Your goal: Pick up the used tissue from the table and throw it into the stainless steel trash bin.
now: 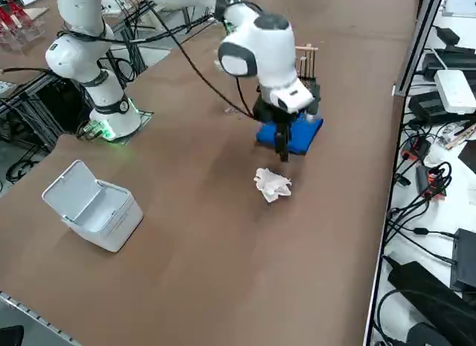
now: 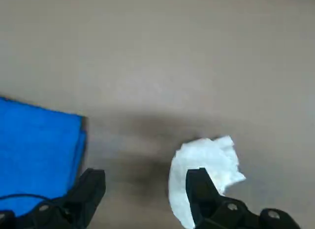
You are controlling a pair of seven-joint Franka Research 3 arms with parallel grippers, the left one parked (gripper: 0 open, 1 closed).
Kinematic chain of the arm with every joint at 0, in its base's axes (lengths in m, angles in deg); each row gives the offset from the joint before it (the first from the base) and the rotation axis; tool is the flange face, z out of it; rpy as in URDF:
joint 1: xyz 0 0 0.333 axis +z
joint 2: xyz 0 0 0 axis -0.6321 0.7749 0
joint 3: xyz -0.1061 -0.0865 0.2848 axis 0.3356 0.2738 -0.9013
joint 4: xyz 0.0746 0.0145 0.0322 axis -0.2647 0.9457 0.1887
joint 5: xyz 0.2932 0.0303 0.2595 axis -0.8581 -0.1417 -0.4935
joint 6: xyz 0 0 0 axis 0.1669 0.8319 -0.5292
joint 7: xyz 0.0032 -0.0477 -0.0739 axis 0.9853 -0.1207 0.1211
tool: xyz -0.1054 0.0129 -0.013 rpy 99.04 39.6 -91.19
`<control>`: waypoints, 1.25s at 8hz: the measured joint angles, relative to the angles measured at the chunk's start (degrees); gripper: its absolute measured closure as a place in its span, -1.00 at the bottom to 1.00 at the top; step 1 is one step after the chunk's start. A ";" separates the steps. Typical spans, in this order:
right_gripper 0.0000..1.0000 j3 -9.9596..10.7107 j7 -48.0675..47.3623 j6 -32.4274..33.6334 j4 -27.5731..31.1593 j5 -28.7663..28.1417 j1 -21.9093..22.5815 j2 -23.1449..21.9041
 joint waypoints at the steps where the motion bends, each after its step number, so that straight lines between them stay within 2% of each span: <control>1: -1.00 0.01 -0.22 -0.35 -1.30 -0.39 -0.14 1.36; 5: -1.00 0.04 -0.53 -6.49 -2.60 -0.45 -1.26 6.06; 10: -1.00 0.05 -1.07 -6.60 -1.63 -0.53 -2.52 9.00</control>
